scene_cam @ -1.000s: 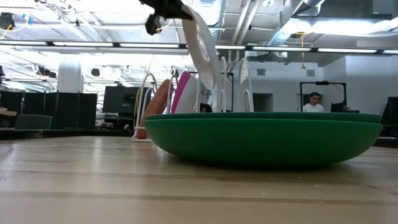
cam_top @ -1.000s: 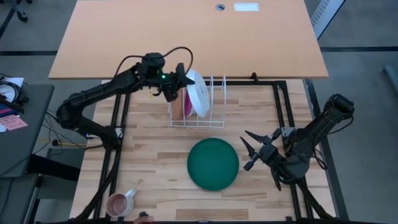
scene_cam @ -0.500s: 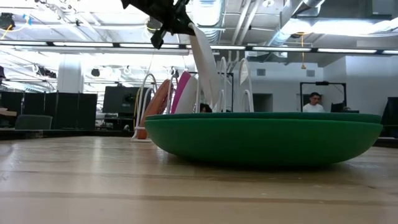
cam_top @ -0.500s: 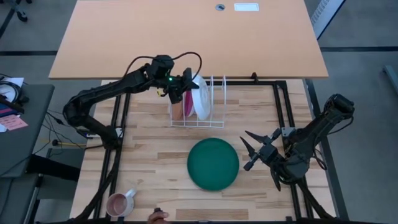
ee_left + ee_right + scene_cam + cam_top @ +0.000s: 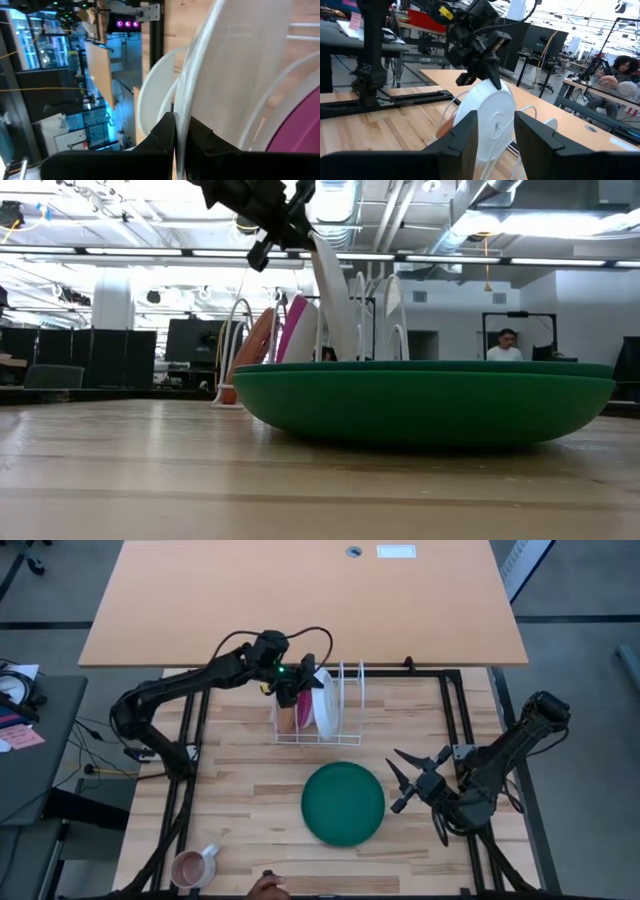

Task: Sort dishes
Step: Put the white plate in the dish rack

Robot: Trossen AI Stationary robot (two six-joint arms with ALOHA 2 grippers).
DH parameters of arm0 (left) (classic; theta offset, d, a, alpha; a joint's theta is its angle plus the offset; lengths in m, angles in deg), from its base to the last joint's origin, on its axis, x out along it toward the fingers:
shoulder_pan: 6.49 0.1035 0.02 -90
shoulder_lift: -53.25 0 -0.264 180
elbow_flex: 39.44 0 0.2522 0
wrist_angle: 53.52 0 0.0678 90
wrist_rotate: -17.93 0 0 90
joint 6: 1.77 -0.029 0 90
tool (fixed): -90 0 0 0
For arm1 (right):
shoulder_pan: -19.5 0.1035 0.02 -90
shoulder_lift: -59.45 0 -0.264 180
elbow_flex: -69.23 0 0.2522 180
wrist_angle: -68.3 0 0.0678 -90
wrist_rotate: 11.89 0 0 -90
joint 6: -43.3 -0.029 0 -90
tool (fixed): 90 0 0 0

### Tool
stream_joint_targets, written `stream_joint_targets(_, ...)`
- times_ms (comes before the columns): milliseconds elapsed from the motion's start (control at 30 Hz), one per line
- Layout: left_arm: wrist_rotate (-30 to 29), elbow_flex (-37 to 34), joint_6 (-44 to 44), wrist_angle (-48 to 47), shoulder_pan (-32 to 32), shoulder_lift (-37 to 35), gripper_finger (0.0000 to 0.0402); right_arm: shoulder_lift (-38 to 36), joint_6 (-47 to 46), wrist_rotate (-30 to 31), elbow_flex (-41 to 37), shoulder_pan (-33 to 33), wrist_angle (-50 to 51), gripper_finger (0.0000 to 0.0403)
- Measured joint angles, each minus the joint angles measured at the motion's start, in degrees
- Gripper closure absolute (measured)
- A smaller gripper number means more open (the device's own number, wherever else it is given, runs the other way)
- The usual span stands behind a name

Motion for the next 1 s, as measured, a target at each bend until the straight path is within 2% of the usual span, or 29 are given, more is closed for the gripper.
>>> stream_joint_targets(367, -1.71, -0.02, 0.0, 0.8, -0.08, 3.8, 0.0394, 0.0, -0.05, 0.0, 0.0, 0.0, 0.16, 0.027)
stream_joint_targets(1000, -2.01, -0.2, 0.31, -0.72, -0.14, 3.6, 0.0393, 0.0, -0.12, -0.02, 0.0, 0.02, 0.18, 0.027)
